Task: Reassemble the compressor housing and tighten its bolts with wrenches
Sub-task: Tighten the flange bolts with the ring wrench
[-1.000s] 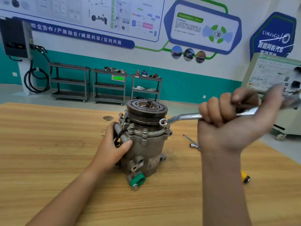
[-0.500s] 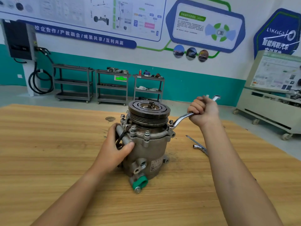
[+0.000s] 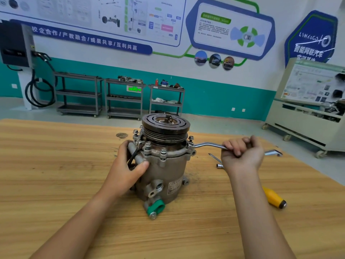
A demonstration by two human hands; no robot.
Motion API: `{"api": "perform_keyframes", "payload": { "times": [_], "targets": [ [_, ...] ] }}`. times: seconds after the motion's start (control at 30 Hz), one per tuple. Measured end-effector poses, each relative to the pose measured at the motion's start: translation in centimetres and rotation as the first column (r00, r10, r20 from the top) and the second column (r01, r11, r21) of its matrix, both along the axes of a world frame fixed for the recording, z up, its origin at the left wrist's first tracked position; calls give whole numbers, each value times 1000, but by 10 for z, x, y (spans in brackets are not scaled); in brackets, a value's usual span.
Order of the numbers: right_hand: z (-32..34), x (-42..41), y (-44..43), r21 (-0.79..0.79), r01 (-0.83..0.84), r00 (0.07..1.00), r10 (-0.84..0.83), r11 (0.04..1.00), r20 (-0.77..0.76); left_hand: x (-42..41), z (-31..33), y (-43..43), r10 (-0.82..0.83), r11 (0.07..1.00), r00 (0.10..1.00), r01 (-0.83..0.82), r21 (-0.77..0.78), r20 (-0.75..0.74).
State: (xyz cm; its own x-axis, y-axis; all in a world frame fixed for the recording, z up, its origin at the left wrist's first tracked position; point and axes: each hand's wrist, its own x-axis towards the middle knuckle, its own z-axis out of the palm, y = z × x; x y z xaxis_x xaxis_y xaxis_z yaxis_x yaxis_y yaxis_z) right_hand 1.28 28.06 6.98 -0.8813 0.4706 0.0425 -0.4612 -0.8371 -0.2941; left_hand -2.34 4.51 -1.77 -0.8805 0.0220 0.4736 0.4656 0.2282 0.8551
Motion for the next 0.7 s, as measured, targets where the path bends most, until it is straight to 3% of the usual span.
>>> {"api": "perform_keyframes", "payload": {
  "times": [0.07, 0.13, 0.23, 0.3, 0.37, 0.43, 0.57, 0.63, 0.7],
  "targets": [
    [-7, 19, -13, 97, 129, 988, -119, 987, -96, -1, 0, 0, 1, 1000, 1000, -1, 2, 4],
    [-20, 37, -31, 266, 303, 942, -245, 915, -232, 0, 0, 1, 1, 1000, 1000, -1, 7, 7],
    [-51, 53, -63, 472, 564, 817, -376, 677, -438, 1, 1, 1, 15, 1000, 1000, -16, 6, 10],
    [-67, 56, -83, 582, 683, 729, -363, 441, -581, 2, 1, 2, 24, 1000, 1000, -24, 8, 11],
    [-73, 53, -101, 578, 784, 621, -289, 227, -728, 1, 2, 2, 21, 1000, 1000, -21, 16, -7],
    [-64, 48, -112, 584, 801, 598, -247, 134, -763, 0, 0, 1, 10, 1000, 1000, -10, 22, -15],
    [-47, 51, -109, 628, 750, 661, -260, 205, -704, -3, -1, -1, 12, 1000, 1000, -12, -3, -28],
    [-31, 59, -101, 663, 618, 782, -243, 424, -574, -3, 0, -1, 10, 1000, 1000, -10, -2, -29],
    [-9, 56, -87, 591, 490, 860, -246, 641, -447, -2, 0, 0, 1, 1000, 1000, -1, 3, -23]
  ]
}}
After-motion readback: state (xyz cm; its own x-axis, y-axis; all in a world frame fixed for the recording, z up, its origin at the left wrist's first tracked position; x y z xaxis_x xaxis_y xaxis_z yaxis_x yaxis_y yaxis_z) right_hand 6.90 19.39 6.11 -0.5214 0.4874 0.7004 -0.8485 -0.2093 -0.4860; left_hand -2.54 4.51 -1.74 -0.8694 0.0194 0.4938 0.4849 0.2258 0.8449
